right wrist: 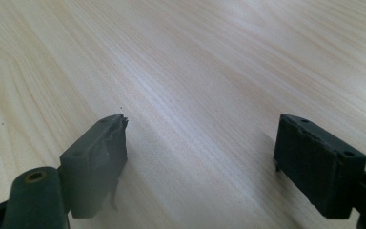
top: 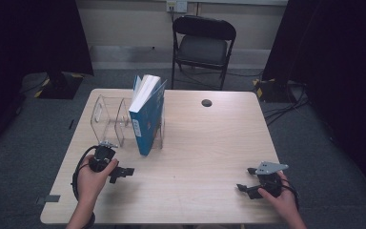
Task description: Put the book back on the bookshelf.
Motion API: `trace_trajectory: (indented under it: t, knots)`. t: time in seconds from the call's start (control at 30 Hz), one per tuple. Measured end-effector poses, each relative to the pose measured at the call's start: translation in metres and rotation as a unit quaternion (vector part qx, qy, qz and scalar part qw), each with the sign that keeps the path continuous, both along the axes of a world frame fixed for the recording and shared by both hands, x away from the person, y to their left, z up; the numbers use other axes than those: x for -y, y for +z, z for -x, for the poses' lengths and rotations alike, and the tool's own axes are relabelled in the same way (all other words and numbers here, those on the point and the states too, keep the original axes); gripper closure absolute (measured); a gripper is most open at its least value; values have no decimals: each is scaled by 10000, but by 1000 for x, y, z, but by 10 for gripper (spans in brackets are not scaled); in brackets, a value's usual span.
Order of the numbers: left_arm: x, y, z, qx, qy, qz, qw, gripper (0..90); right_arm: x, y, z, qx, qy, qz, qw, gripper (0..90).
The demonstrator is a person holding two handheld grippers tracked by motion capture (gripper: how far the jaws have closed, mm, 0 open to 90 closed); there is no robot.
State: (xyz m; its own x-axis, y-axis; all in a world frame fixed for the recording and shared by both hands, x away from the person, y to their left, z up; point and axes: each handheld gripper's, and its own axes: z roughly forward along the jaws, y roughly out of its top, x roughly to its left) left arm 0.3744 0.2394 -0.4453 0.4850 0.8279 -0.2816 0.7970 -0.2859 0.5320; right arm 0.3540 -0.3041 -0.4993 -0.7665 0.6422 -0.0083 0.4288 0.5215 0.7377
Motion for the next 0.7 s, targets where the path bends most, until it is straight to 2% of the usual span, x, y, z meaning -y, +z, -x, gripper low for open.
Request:
trace_trajectory:
  t: [0.4, 0.6, 0.7]
  knots:
    - [-5, -18, 4, -134, 51, -30, 9999, 199, 0, 0, 0, 1, 1, -1, 10000, 177]
    - [-9, -28, 8, -141, 32, -133, 9998, 196, 0, 0, 0, 1, 1, -1, 10000, 176]
    - [-11, -29, 9, -67, 16, -104, 9999, 189, 0, 0, 0, 1, 2, -1, 10000, 177]
